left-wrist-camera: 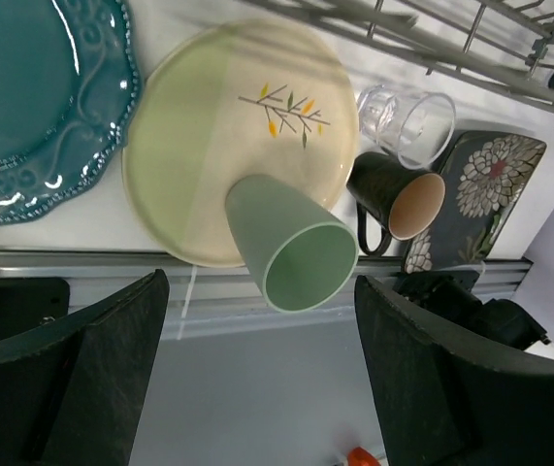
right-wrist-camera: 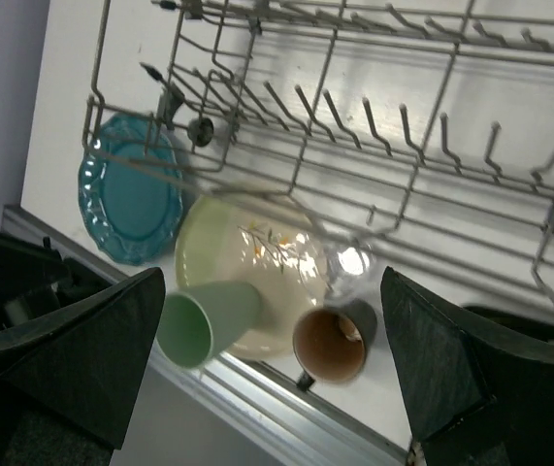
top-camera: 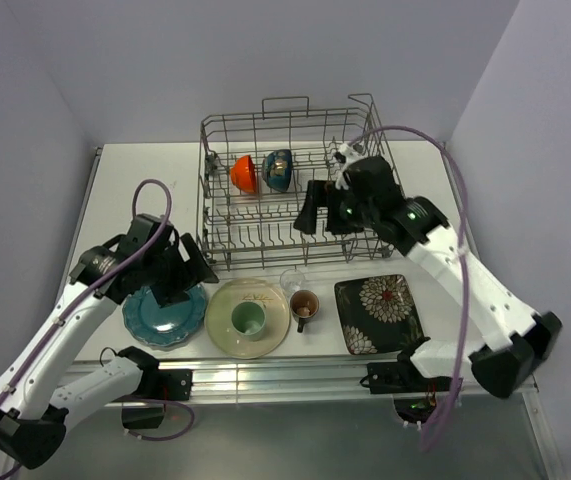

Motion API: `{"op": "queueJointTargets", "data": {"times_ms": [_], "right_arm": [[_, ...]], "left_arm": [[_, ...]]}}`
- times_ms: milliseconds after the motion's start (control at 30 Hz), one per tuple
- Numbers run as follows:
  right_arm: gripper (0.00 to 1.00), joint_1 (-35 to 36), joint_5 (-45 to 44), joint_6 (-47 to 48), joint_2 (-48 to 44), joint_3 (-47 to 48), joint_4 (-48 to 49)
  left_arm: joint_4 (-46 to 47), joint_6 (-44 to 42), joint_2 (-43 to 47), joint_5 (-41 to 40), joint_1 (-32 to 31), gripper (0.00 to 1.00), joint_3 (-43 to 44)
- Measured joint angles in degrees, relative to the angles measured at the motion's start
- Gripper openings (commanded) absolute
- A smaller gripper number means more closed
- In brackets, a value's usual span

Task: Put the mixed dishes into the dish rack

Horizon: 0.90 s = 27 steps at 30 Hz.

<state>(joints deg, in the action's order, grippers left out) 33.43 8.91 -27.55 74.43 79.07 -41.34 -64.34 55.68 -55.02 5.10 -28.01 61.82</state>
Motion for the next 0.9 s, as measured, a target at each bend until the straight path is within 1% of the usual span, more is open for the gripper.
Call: {"op": "queueJointTargets", "data": {"times_ms": [33, 67, 167, 233, 300, 400, 500, 700, 767, 900], "right_arm": [[1.0, 0.2, -0.2, 0.1, -2.4, -1.7, -0.3], [1.0, 0.4, -0.6, 0.1, -5.0, -3.2, -0.8], [1.0, 1.5, -0.8, -0.1, -12.9, -7.5, -0.7], [1.0, 2.1, -0.8, -0.8, -16.9, -9.9, -0.9], [1.0, 2.6, -0.8, -1.5, -19.6, -11.6, -1.2], [1.0, 2.7, -1.1, -2.4, -21.9, -13.3, -1.6], [1.0, 2.7, -1.9, -2.9, -23.0, -13.6, -2.7], [1.0, 2.7, -4.5, -4.1, -27.7, -13.6, -4.9], [1.0, 2.7, -5.2, -4.3, -29.4, -13.6, -5.5], [1.0, 2.7, -6.4, -4.4, -31.6, -13.5, -7.6]], "left_arm": [[0.0, 0.7, 1.0, 0.2, -0.2, 0.82, -1.2], [0.3, 1.0, 1.9, 0.5, -0.3, 0.8, -2.4], [1.4, 2.3, 3.1, 1.8, -1.2, 0.77, -5.3], [2.1, 2.8, 2.4, 2.3, -3.0, 0.78, -6.8], [2.5, 3.8, 0.3, 2.5, -6.4, 0.78, -7.3], [3.7, 5.2, -3.8, 1.4, -12.2, 0.79, -7.0], [4.5, 6.2, -7.5, -0.1, -16.2, 0.79, -6.7], [6.2, 7.7, -8.9, -2.4, -19.4, 0.78, -7.6], [6.9, 8.1, -8.8, -2.9, -19.9, 0.76, -8.9], [8.0, 8.5, -9.1, -3.5, -20.9, 0.76, -12.2]]}}
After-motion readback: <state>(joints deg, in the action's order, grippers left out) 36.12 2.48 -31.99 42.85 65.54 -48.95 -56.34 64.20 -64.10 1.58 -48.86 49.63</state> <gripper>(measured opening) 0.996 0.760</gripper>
